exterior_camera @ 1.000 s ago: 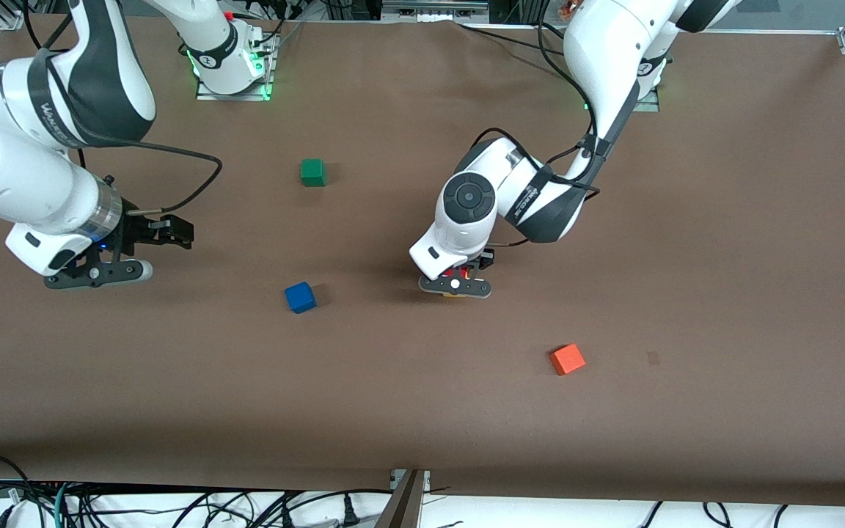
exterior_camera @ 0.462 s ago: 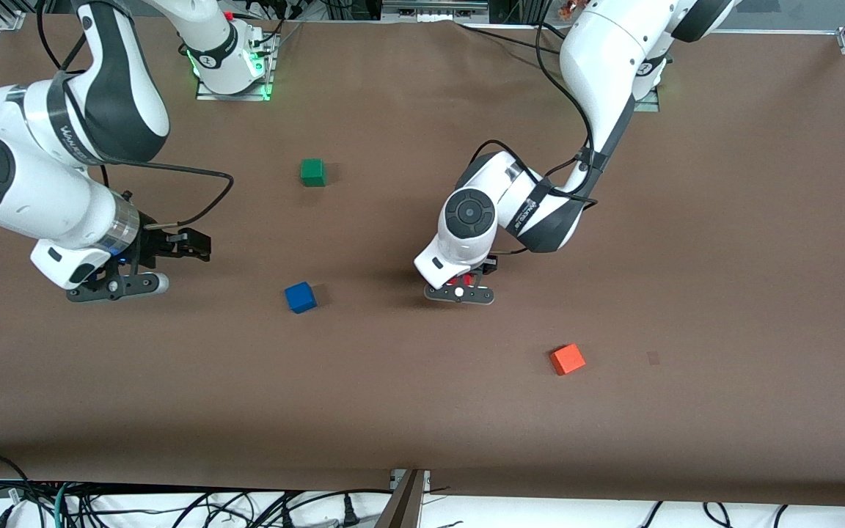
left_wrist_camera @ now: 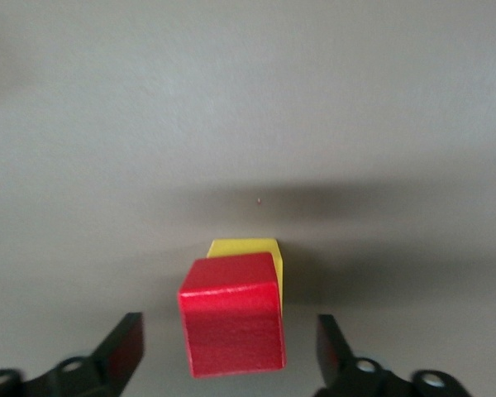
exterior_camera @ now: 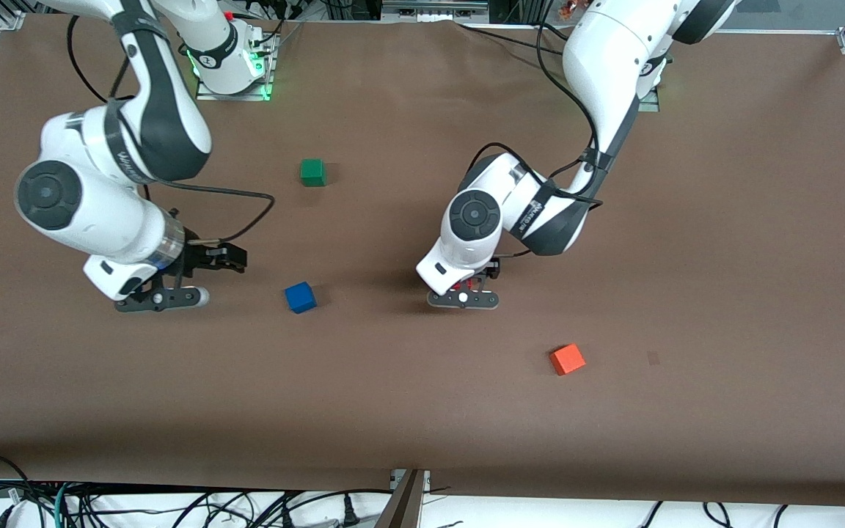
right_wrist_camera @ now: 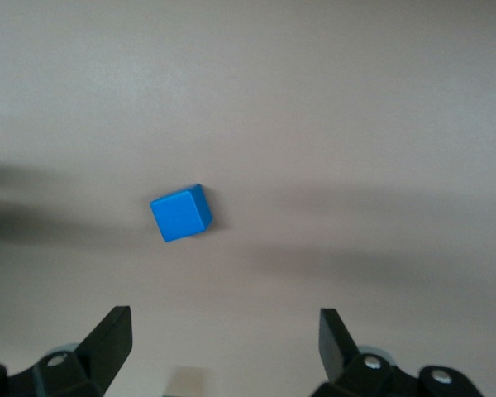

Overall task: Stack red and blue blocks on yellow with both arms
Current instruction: 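Open the left gripper and withdraw while the right gripper grasps blue, then lift the blue cube with the right gripper toward the red cube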

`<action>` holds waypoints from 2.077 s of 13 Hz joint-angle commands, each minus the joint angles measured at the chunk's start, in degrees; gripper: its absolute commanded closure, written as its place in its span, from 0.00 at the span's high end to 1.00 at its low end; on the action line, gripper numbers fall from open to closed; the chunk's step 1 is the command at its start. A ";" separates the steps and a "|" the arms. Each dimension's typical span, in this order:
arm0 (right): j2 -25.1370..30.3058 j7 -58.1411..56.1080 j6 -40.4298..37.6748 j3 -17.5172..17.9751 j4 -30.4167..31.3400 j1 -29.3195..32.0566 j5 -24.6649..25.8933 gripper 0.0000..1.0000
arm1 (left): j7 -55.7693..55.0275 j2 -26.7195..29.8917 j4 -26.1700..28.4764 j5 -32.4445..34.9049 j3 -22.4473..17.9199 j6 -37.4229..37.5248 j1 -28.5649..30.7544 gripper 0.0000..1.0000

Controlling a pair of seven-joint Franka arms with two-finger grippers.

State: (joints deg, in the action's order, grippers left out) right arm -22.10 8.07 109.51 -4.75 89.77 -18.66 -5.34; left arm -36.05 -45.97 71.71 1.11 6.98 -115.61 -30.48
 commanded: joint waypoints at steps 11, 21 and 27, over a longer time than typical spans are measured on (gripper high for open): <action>-6.02 -0.85 22.49 1.14 13.33 -6.12 -0.64 1.00 | 5.02 14.84 -10.63 2.31 -0.65 13.39 20.61 1.00; -13.67 -10.79 34.27 1.14 15.26 -6.48 0.33 0.95 | 19.43 20.04 -10.63 3.01 -1.44 24.18 26.26 1.00; -13.68 -9.56 31.57 1.14 11.58 -6.56 -0.73 0.29 | 23.81 20.83 -10.63 2.75 -1.80 27.98 30.74 1.00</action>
State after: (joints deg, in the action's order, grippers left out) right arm -36.49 -1.53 142.85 -3.73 102.89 -25.19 -5.34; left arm -15.65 -26.65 60.47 3.12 4.78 -88.92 0.18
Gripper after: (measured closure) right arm 0.445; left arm 0.000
